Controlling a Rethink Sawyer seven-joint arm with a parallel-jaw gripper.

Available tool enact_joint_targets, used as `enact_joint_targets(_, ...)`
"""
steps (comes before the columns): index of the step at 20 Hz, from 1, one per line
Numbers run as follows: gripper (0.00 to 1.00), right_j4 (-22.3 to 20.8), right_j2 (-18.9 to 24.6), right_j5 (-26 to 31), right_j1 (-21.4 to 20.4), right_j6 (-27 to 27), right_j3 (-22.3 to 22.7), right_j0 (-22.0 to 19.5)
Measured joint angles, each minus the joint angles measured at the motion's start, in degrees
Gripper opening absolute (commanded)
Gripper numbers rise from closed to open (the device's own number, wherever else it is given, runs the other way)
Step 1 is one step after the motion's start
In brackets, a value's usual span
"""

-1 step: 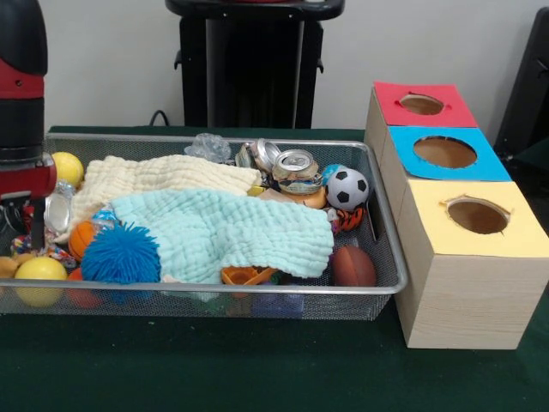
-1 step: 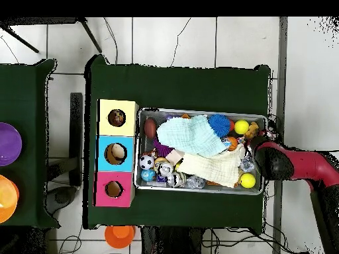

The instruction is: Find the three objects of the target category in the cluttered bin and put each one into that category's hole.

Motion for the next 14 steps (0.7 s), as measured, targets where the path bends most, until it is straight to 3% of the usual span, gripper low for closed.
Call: enact_joint_targets(14, 1.0, -0.3, -3.3, 3.2, -0.1, 0.0, -0.4, 3.1)
